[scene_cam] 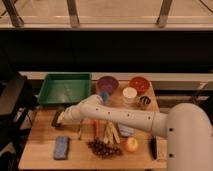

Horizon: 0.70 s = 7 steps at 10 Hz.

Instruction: Place eraser in purple bowl

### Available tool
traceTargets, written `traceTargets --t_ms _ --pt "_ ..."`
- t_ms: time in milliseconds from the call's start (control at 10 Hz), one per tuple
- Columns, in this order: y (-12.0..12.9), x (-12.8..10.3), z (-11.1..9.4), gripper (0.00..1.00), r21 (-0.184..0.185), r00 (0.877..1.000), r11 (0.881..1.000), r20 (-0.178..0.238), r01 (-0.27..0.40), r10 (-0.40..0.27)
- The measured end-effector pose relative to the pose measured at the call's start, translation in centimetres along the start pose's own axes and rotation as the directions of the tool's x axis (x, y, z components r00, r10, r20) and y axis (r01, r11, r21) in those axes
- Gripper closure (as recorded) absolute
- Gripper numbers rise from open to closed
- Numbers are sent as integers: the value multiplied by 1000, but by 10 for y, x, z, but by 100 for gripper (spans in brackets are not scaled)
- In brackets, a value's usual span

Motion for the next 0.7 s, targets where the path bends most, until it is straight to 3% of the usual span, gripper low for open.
traceTargets --t_ms 100,300,500,700 --pt "-18 2 -18 100 11 999 1000 -34 23 -22" --pt "-31 5 -42 100 33 997 999 -72 29 -27" --pt "-28 8 -53 100 66 996 998 -84 14 -9" --pt "-10 12 -51 100 108 997 994 -77 -10 18"
